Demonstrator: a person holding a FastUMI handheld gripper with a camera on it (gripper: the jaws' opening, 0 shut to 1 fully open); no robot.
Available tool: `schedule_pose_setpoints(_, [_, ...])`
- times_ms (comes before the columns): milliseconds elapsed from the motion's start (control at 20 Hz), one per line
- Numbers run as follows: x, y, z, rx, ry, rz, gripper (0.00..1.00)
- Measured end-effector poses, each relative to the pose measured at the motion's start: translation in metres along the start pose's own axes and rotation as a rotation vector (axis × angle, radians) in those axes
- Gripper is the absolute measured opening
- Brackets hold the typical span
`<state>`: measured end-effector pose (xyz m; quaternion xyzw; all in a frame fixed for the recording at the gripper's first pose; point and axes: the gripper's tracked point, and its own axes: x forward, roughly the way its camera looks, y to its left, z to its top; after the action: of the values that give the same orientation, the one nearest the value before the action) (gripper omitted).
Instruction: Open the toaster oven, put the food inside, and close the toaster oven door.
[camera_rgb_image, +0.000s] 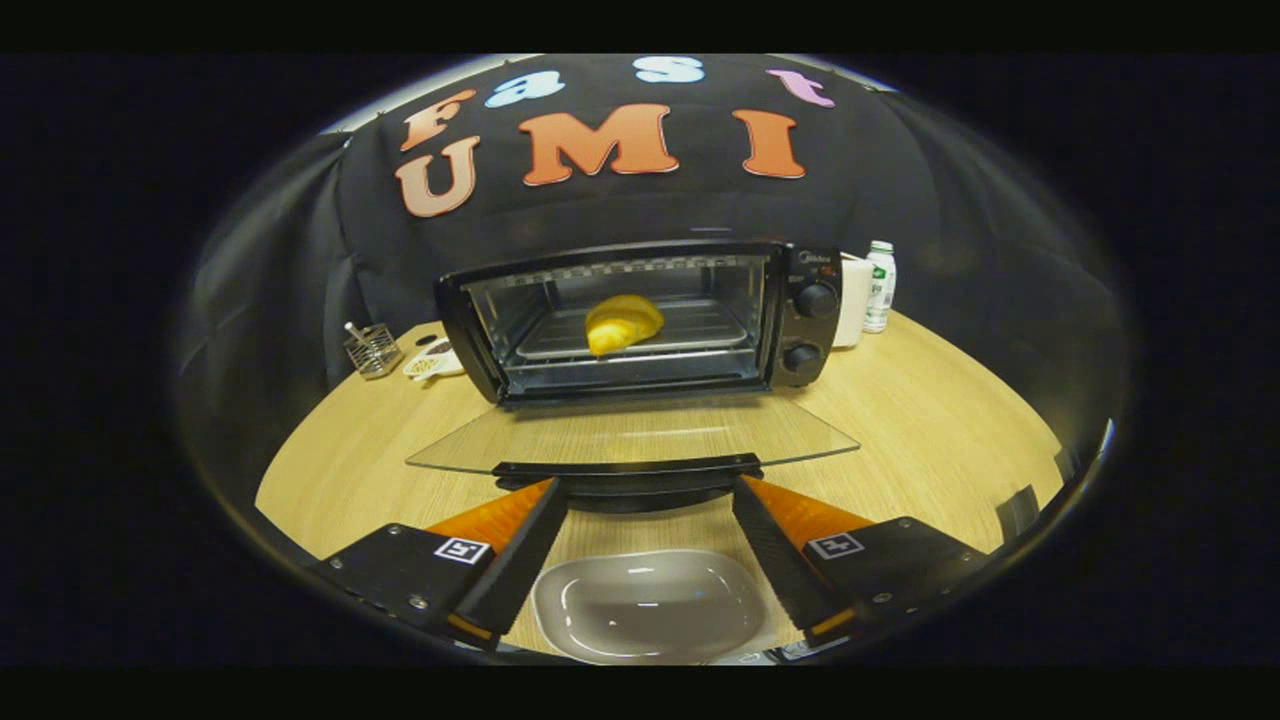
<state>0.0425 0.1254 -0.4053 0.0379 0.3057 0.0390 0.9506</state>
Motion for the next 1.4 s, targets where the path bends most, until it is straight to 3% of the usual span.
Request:
schedule_pose_setpoints(1100, [0.040, 0.010, 0.151, -0.006, -0.180, 0.002, 1.00])
schedule_pose_setpoints(1400, [0.015, 0.008, 0.203, -0.009, -0.241, 0.001, 0.99])
